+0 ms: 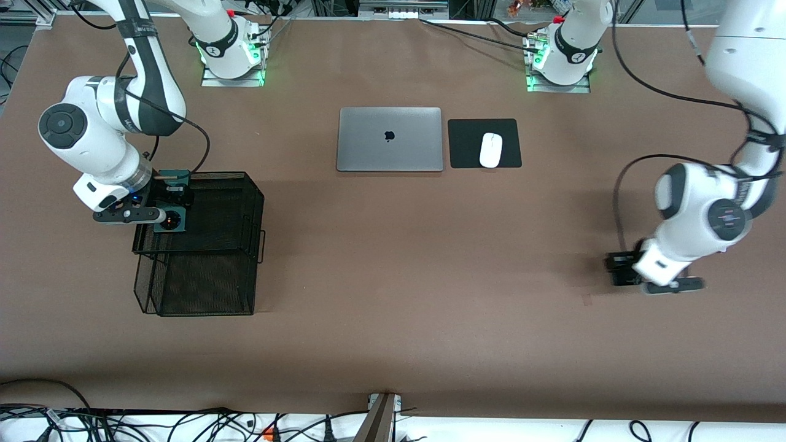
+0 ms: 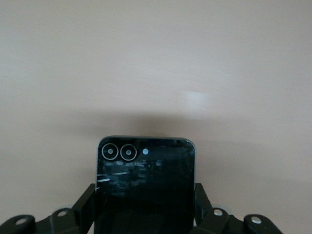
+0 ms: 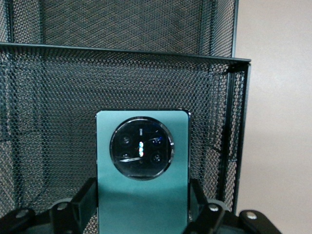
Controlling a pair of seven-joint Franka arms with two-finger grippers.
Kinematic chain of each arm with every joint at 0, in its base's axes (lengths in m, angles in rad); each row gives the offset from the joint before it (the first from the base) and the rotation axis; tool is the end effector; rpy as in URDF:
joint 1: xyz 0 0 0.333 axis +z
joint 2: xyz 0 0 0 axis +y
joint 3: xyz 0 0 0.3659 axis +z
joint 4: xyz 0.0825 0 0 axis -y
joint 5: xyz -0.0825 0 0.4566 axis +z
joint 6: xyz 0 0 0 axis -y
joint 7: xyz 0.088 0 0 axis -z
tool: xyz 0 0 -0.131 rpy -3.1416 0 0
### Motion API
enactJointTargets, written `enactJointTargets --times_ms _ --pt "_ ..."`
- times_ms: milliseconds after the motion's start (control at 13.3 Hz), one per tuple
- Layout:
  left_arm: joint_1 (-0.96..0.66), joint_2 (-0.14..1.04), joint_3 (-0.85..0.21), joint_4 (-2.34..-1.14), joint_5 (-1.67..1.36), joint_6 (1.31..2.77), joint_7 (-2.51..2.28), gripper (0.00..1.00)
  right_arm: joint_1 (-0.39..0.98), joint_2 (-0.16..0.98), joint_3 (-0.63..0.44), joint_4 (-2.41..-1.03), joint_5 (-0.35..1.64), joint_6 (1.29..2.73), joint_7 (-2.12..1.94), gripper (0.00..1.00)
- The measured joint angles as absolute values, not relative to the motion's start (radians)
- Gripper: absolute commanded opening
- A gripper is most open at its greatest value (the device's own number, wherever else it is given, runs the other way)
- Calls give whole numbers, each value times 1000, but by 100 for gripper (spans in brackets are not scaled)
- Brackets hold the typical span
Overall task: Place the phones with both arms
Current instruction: 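Place the teal phone in the basket while the left gripper carries the flip phone, then set the flip phone down with the left gripper while the right gripper withdraws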
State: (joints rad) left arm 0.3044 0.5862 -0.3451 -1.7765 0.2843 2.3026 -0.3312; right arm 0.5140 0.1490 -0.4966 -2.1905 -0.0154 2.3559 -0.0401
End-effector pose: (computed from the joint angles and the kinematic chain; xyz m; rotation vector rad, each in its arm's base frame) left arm 0.7355 -0.0024 0.2106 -3.1102 -0.2328 0.0162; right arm 0.6121 0.0111 0.3059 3.0569 0.1133 0.0506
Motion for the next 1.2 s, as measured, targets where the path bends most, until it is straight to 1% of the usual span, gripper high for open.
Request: enactJointTargets --times_ms 75,226,376,451,527,602,903,1053,1204 --pt "282 583 -383 -1770 284 2276 -398 0 514 151 -502 -2193 -15 2363 -46 0" --pt "254 575 -459 -1764 284 2243 -517 0 514 156 -510 -2197 -15 2381 -54 5" --pt "195 572 -502 -1763 284 2232 -635 0 514 168 -512 -2199 -12 2393 -55 62" --pt "147 572 -506 -1760 285 2232 -696 0 514 176 -512 -2200 4 2397 -55 78" --pt "91 572 -506 -1756 285 2232 -760 0 514 183 -512 -2200 27 2400 -55 98" --pt "32 572 -506 -1748 285 2232 -825 0 514 189 -512 -2200 43 2403 -56 100" --pt "-184 610 -492 -1680 285 2232 -1037 0 515 189 -513 -2191 50 2408 -56 100" --pt "-297 663 -434 -1611 285 2233 -1094 0 515 188 -513 -2162 51 2402 -56 100" --pt "-433 739 -326 -1510 285 2234 -1125 0 516 187 -513 -2099 51 2329 -56 100"
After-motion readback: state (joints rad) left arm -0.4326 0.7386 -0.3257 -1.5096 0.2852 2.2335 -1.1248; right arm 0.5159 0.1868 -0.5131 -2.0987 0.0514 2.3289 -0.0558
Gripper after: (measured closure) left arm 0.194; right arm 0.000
